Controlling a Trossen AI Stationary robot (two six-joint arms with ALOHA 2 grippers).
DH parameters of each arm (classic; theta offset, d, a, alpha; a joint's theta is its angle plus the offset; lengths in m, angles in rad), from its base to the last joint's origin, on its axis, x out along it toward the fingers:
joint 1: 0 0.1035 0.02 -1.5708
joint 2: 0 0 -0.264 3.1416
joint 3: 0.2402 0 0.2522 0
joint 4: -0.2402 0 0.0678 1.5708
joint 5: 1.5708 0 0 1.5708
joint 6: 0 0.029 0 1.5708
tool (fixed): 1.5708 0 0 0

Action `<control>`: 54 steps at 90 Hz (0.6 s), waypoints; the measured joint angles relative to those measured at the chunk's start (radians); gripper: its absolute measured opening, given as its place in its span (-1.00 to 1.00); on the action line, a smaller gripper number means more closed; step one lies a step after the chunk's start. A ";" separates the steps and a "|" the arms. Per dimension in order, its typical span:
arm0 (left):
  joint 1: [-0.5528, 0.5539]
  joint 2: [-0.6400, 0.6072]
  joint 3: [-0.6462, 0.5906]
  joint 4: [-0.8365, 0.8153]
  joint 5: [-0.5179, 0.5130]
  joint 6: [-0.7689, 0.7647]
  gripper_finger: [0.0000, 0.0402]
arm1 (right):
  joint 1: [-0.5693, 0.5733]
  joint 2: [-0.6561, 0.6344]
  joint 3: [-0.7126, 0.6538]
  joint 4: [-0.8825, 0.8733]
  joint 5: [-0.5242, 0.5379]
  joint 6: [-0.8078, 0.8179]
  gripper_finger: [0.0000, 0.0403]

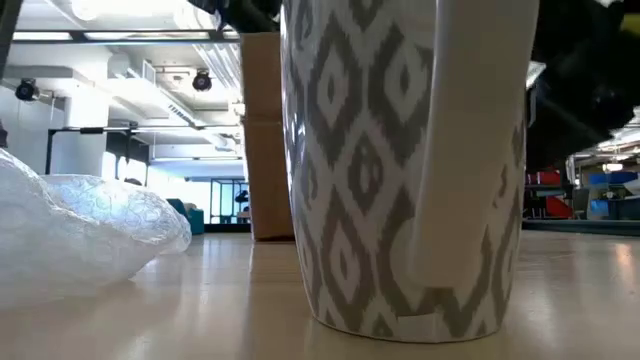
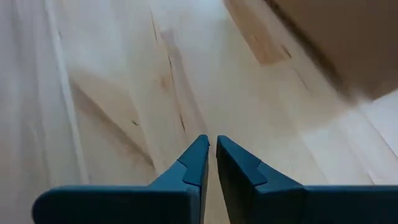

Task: Wrap mug
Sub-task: Put the wrapped purple mug into the box

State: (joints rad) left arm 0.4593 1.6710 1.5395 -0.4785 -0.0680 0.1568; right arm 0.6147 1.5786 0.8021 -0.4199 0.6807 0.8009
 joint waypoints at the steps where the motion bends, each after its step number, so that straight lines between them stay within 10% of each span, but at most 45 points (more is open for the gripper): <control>1: 0.000 0.004 -0.001 -0.001 0.000 0.000 -0.86 | 0.000 0.004 0.000 0.002 0.000 0.000 -0.90; 54: -0.020 0.069 -0.007 -0.028 0.057 0.052 -0.76 | -0.027 0.060 0.000 0.024 -0.001 -0.006 -0.91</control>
State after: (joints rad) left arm 0.4397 1.7403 1.5325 -0.5065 -0.0105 0.2083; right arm 0.5880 1.6382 0.8021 -0.3959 0.6800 0.7948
